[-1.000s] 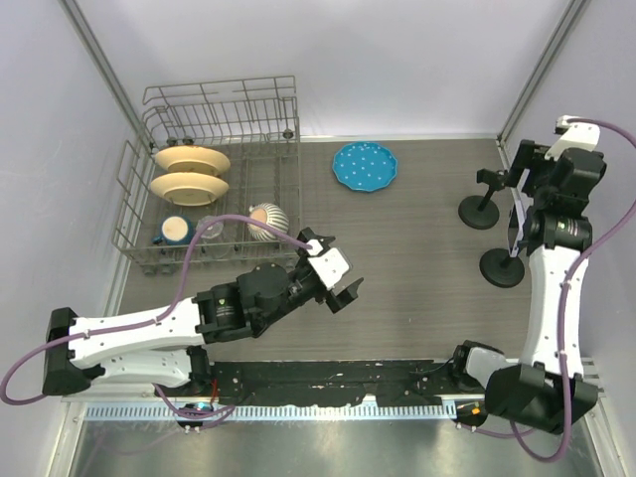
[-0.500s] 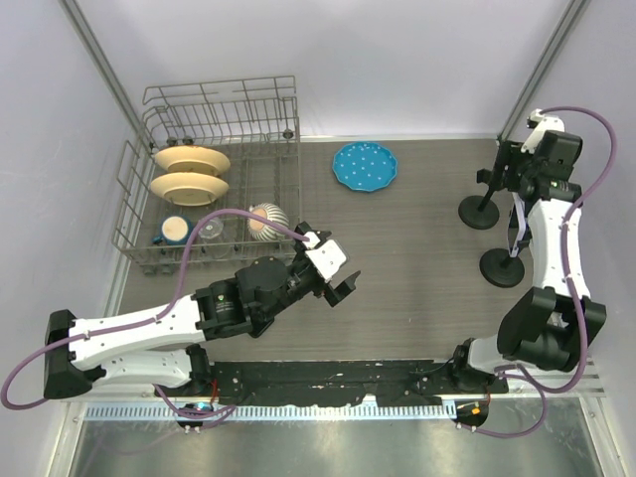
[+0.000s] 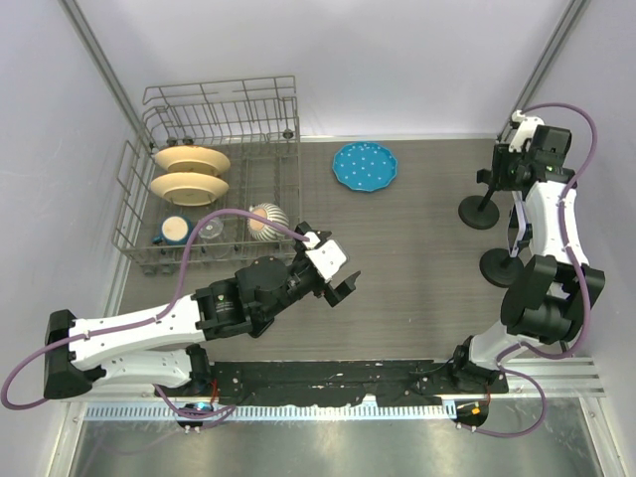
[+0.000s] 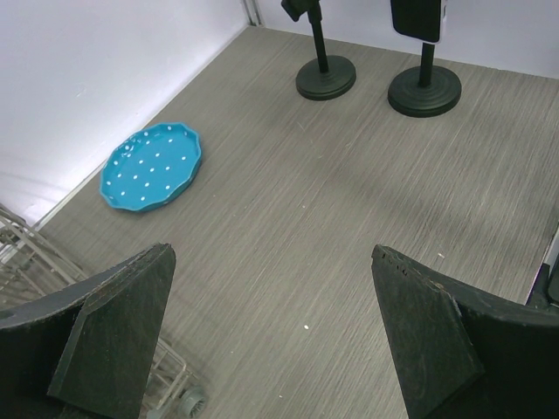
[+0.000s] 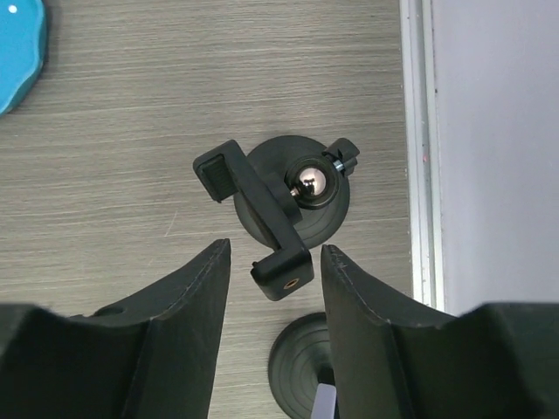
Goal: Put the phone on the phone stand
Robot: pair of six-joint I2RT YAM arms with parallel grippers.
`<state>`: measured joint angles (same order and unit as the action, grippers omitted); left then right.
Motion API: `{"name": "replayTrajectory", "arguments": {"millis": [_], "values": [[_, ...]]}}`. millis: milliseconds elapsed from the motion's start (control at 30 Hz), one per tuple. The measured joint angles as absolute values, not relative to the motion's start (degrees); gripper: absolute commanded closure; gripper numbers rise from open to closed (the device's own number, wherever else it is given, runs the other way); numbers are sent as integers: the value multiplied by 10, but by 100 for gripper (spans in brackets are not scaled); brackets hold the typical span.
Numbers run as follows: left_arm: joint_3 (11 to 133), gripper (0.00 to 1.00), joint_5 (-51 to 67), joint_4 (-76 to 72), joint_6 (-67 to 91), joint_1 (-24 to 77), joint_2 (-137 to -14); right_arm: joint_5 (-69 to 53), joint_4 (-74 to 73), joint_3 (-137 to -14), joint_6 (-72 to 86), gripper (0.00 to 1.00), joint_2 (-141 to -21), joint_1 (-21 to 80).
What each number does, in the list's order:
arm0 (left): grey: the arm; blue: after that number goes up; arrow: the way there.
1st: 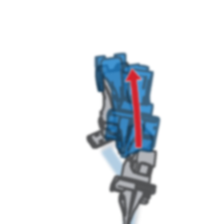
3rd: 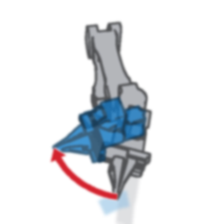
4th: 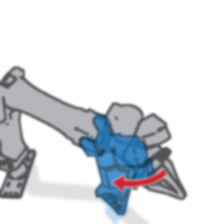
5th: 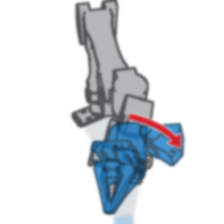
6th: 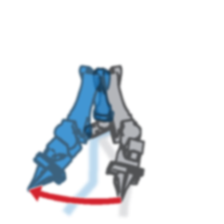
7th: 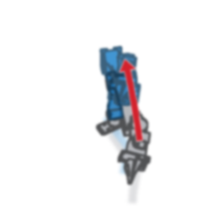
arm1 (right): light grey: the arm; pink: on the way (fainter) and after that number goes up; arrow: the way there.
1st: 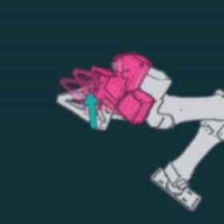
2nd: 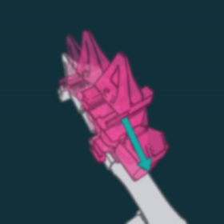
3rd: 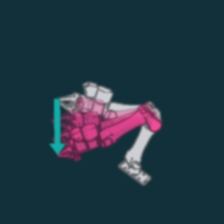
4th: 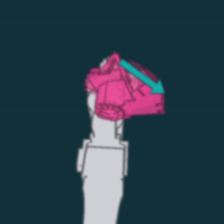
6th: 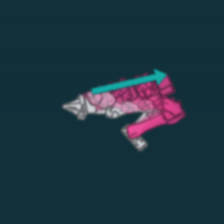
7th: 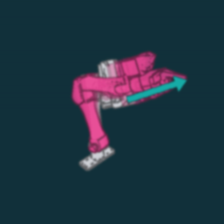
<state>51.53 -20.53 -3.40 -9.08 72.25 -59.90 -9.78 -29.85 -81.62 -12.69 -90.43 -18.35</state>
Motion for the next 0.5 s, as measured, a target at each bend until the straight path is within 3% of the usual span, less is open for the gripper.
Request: {"name": "replayTrajectory", "arguments": {"millis": [133, 400, 433, 500], "values": [[515, 0, -205, -34, -91, 722, -599, -84, -299, -812, -148, 62, -904, -174], [515, 0, -206, -33, -91, 718, -601, 2, -281, -809, -185, 57, -914, -110], [515, 0, -206, -33, -91, 717, -603, 9, -279, -809, -187, 59, -919, -105], [515, 0, -206, -31, -91, 715, -605, 23, -277, -809, -193, 72, -932, -97]]}}
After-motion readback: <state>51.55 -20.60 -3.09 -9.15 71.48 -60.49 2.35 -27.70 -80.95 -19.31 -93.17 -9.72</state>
